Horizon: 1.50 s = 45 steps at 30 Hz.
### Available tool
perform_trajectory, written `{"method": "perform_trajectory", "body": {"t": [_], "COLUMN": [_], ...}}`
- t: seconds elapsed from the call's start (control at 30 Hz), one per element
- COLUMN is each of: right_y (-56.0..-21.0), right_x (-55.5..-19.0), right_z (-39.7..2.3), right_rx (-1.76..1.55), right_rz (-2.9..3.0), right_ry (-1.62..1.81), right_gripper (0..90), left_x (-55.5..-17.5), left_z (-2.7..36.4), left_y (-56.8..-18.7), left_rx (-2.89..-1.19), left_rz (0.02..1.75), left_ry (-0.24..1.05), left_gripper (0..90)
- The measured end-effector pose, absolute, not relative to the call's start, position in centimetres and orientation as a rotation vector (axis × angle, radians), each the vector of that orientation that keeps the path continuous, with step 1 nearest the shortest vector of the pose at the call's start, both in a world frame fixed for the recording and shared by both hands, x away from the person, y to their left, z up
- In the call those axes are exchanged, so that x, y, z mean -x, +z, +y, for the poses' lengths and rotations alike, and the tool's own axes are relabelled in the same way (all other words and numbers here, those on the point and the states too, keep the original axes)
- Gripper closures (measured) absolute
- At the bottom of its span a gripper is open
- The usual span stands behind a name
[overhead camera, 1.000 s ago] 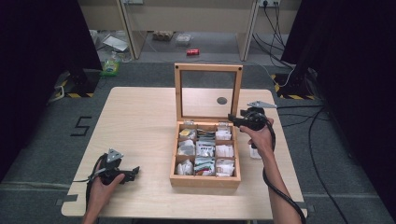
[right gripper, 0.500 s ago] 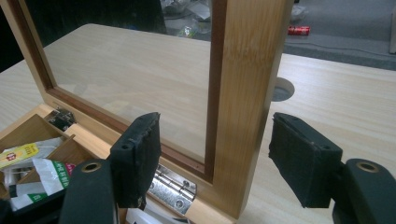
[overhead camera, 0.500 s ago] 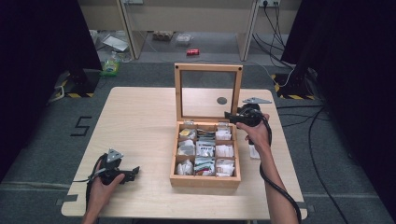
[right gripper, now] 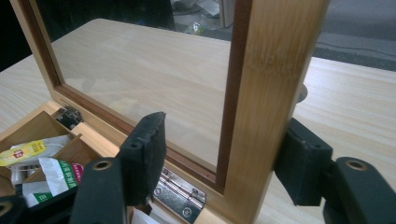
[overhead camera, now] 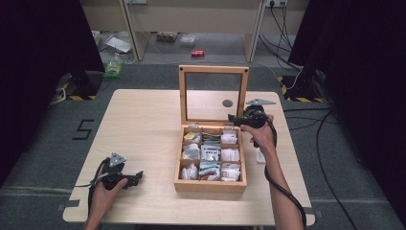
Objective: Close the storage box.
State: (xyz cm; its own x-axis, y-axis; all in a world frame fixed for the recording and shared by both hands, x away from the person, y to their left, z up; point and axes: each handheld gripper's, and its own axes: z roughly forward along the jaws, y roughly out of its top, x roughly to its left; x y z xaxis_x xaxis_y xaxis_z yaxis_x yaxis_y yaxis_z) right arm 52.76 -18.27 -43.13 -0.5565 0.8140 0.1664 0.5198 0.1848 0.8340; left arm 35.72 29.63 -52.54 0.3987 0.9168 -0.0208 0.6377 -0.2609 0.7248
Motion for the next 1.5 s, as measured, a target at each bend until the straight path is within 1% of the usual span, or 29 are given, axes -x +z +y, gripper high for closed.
{"method": "perform_trajectory", "body": {"t": [0.1,0.17,0.4,0.5,0.8,1.5], "right_y": [-43.1,-43.2,-43.2,-43.2,-43.3,-42.5], "right_x": [-52.7,-52.8,-52.5,-52.4,-51.7,-49.8], "right_z": [-18.7,-19.1,-19.0,-19.1,-19.1,-19.8], "right_rx": [-1.245,-1.25,-1.232,-1.226,-1.178,-1.134], "right_rz": [2.152,2.147,2.13,2.125,2.093,2.049], "right_ry": [1.313,1.351,1.337,1.344,1.345,1.41], "right_gripper": [47.5,49.6,49.6,51.9,53.0,54.1], "left_x": [-35.7,-35.7,-35.7,-35.7,-35.7,-35.7], "left_z": [29.6,29.6,29.6,29.6,29.6,29.6], "left_y": [-52.5,-52.5,-52.5,-52.5,-52.5,-52.5], "left_rx": [-1.999,-1.999,-1.998,-1.999,-1.999,-2.0], "left_rz": [1.323,1.323,1.323,1.324,1.323,1.322], "left_ry": [0.544,0.544,0.543,0.543,0.543,0.542], "left_gripper": [0.0,0.0,0.0,0.0,0.0,0.0]}}
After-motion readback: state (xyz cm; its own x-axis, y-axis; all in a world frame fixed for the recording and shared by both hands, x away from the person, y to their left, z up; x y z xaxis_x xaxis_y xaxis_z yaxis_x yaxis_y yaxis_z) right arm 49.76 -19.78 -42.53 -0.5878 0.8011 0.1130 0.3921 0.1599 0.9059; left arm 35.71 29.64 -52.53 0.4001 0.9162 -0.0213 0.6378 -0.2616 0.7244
